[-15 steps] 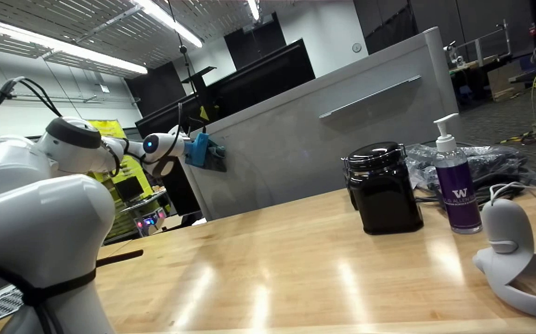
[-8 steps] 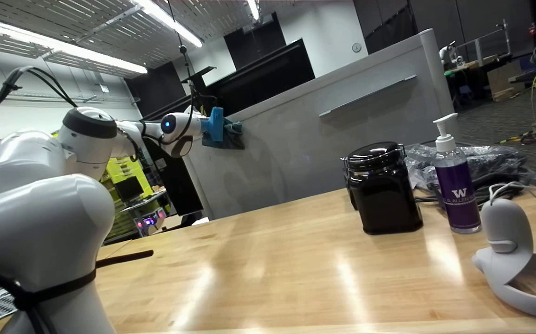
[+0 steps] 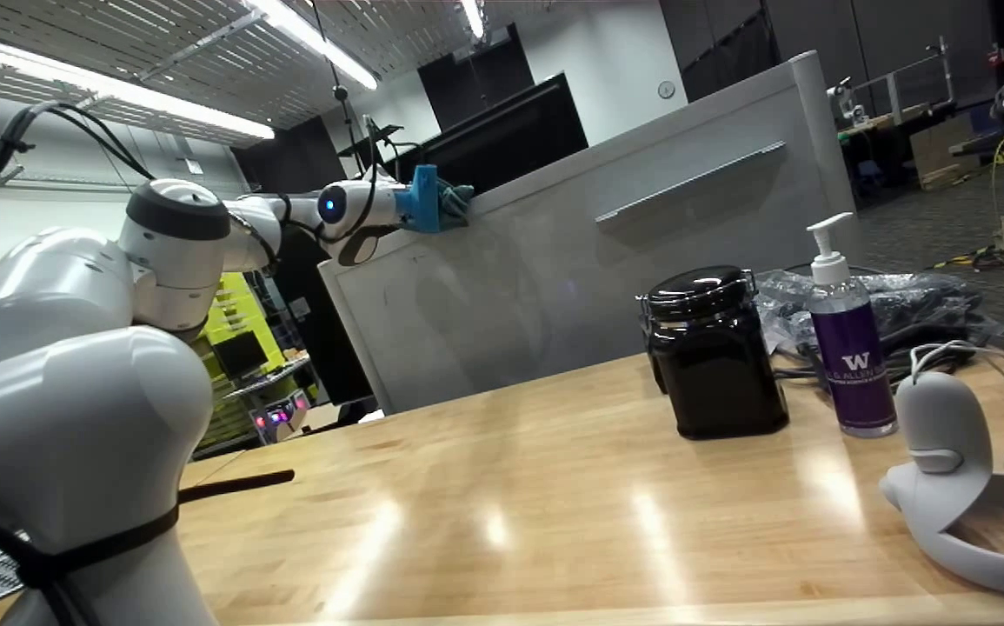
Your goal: Use the green towel to erase the writings on the white board
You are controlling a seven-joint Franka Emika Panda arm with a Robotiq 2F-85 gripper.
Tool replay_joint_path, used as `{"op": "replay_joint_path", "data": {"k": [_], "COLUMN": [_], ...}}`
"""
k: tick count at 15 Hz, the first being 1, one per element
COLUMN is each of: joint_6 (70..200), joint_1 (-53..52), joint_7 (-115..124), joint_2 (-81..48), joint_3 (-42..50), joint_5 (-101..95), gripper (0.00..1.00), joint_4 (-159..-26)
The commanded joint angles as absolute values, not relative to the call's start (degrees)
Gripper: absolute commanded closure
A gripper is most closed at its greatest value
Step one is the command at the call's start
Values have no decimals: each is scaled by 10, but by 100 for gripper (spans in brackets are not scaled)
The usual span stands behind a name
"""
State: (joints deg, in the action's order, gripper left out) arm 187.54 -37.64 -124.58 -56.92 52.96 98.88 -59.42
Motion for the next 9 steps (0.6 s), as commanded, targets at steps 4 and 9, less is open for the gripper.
{"op": "replay_joint_path", "data": {"k": [4, 9], "joint_6": [1897, 1912], "joint_1": [-403, -430], "joint_7": [-1264, -1236], "joint_2": [-553, -527], "joint_3": [530, 528], "joint_5": [1026, 1027], "gripper": [98, 98], "joint_4": [-606, -588]}}
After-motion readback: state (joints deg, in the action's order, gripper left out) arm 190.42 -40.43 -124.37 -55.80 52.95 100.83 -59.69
